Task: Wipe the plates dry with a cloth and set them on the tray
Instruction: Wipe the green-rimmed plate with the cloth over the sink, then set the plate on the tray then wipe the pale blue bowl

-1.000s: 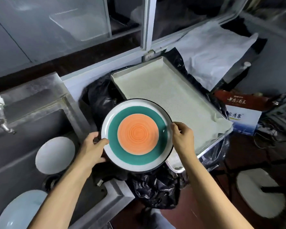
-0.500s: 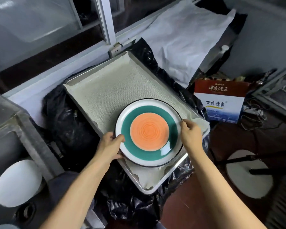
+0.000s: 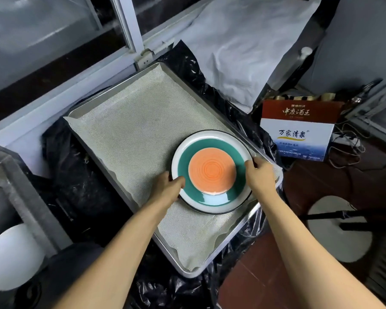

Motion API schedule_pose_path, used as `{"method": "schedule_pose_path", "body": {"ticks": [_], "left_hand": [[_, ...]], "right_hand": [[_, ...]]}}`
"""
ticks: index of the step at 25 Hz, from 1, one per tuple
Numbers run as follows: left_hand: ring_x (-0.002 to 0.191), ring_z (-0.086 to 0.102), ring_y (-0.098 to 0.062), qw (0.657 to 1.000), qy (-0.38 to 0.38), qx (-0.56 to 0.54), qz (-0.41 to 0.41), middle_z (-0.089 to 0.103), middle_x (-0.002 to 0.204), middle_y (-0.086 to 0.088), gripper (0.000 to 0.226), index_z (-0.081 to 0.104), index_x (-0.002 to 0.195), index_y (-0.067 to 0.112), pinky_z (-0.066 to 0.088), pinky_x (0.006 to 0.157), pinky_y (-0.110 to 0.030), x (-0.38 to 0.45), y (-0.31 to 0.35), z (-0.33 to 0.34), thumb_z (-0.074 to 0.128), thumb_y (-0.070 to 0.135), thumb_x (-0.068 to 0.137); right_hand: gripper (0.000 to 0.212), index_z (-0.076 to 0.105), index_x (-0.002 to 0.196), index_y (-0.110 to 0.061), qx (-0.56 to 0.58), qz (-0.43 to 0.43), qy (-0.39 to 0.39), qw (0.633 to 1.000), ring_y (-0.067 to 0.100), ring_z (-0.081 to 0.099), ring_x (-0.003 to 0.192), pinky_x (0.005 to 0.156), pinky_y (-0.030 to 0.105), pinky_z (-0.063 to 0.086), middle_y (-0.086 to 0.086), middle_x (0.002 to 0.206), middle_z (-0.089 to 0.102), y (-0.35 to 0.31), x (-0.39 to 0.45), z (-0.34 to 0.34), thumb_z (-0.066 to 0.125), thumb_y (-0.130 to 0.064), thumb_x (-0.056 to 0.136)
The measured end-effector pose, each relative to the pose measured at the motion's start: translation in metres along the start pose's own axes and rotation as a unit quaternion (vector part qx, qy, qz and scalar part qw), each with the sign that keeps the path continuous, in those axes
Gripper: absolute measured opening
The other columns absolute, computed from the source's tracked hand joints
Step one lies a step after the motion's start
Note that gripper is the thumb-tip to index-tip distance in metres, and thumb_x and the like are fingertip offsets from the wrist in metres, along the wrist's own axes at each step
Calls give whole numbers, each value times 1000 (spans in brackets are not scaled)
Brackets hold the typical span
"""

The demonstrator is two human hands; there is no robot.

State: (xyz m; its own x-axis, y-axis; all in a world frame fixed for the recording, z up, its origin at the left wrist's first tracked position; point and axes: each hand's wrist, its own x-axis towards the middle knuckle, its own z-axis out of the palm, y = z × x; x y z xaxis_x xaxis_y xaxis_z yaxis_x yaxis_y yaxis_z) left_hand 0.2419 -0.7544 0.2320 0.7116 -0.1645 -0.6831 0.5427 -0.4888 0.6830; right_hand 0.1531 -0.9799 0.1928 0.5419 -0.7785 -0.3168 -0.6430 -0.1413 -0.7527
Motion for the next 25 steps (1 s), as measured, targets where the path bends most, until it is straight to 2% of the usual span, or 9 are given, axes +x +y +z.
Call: {"method": "schedule_pose_path", "body": {"ticks": [3, 6, 8, 10, 12, 15, 18, 23, 25], "left_hand": [[75, 59, -20, 1000, -12, 20, -3, 68, 87, -6, 46, 65, 97, 10, 59, 83, -46, 0, 0, 2, 55, 28, 56], [77, 58, -22, 1000, -16, 24, 7, 67, 86, -9, 46, 66, 96, 8, 57, 79, -46, -2, -4, 2, 54, 27, 57], [81, 62, -24, 999, -20, 36, 27, 70, 89, -11, 43, 67, 96, 8, 57, 85, -52, -1, -11, 0, 53, 26, 60], [93, 68, -27, 996, -24, 62, 51, 74, 96, -6, 30, 67, 94, 13, 55, 93, -56, -1, -19, -3, 55, 24, 69], [100, 67, -22, 993, -17, 85, 82, 69, 100, 10, 19, 67, 102, 22, 55, 95, -52, -3, -22, -8, 60, 21, 84], [104, 63, -15, 986, 17, 110, 128, 60, 116, 13, 35, 61, 128, 21, 54, 98, -45, -10, -24, -19, 61, 19, 93], [99, 64, -12, 977, 50, 108, 178, 64, 123, 9, 32, 64, 123, 23, 54, 92, -36, -27, -27, -36, 60, 15, 92], [94, 64, -1, 971, 96, 82, 204, 65, 114, 18, 28, 67, 112, 30, 45, 74, -3, -69, -47, -78, 57, 11, 94], [92, 62, 5, 969, 124, 69, 202, 66, 111, 19, 29, 68, 114, 29, 44, 72, -2, -87, -59, -97, 57, 11, 94]], "right_hand": [[10, 51, 90, -9, -34, 0, -31, 999, 25, 48, 78, 77, 41, 41, 16, 82, 55, 6, 1, 2, 50, -17, 96], [38, 56, 130, 0, -57, -4, -46, 997, 32, 60, 106, 98, 45, 45, 23, 120, 65, 11, -1, 4, 52, -21, 98], [48, 50, 143, -2, -68, -21, -33, 997, 41, 58, 120, 102, 47, 45, 24, 129, 62, 10, -6, 5, 53, -20, 99], [48, 51, 143, -4, -84, -33, -13, 996, 43, 56, 120, 101, 46, 43, 26, 130, 59, 7, -14, 6, 54, -19, 98], [45, 54, 141, -5, -93, -66, 8, 993, 42, 54, 120, 101, 43, 41, 25, 131, 55, 2, -25, 7, 56, -17, 97], [39, 58, 135, -8, -62, -132, -8, 989, 34, 53, 122, 103, 38, 39, 18, 131, 57, -7, -45, 15, 57, -14, 97], [36, 61, 133, -12, -41, -182, -43, 982, 26, 55, 122, 106, 39, 43, 9, 132, 62, -21, -68, 29, 54, -14, 97], [33, 65, 128, -10, -14, -270, -94, 958, 25, 61, 114, 101, 42, 48, 7, 122, 68, -54, -116, 62, 57, -9, 95], [31, 66, 125, -9, -6, -309, -111, 945, 25, 63, 109, 98, 42, 49, 7, 118, 69, -67, -139, 76, 58, -7, 95]]}}
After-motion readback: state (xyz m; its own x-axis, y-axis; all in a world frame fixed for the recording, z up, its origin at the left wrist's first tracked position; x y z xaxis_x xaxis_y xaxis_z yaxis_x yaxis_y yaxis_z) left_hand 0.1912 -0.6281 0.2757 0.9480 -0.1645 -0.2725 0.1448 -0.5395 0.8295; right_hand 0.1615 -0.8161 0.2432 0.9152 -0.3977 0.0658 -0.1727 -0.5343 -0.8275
